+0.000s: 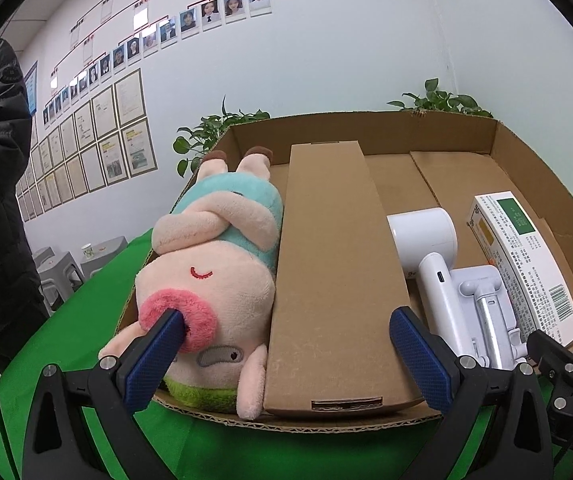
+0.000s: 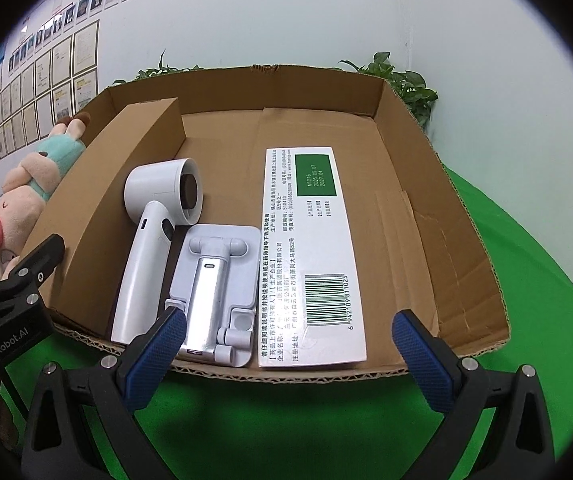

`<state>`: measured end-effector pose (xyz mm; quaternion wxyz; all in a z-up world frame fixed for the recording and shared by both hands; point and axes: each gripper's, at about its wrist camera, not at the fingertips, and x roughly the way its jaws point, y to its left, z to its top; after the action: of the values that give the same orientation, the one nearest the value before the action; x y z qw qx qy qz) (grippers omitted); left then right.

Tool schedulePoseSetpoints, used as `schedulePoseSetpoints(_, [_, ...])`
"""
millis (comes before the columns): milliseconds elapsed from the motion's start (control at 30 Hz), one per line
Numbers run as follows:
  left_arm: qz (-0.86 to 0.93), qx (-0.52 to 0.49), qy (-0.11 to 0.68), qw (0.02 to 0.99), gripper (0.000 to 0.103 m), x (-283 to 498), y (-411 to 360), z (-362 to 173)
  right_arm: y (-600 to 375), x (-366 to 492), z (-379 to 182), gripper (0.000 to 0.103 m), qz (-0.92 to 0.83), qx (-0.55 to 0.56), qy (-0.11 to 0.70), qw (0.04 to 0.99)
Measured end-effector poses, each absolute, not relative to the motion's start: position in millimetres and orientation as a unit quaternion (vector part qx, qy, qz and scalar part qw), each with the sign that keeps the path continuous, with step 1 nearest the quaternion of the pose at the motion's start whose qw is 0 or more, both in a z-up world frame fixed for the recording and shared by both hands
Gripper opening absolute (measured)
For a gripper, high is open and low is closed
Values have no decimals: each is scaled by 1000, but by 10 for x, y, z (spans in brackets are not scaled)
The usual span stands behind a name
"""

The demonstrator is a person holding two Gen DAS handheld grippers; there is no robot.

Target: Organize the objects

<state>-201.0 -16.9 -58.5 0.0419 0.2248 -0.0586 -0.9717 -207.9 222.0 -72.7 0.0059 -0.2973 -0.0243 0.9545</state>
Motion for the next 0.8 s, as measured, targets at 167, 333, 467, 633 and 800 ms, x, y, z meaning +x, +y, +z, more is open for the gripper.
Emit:
schedulePoseSetpoints(167, [-972, 225, -56, 43, 103, -2028, -153, -626, 2231, -2082, -733, 102, 954, -299, -24, 5])
schedulePoseSetpoints(333, [-972, 225, -54, 43, 103, -2025, -147, -645, 2238, -2087, -735, 102, 954, -299, -24, 5])
schedulePoseSetpoints(467, [-972, 224, -54, 43, 103, -2026, -147, -646, 2235, -2088, -736, 102, 954, -299, -24, 5])
schedulePoseSetpoints(633, [-972, 224, -55, 43, 103, -2028, -146, -648, 2233, -2090, -737, 102, 954, -299, -24, 5])
schedulePoseSetpoints(800, [-972, 224, -54, 43, 103, -2026, -148, -655, 2229, -2092, -737, 102, 954, -299, -24, 5])
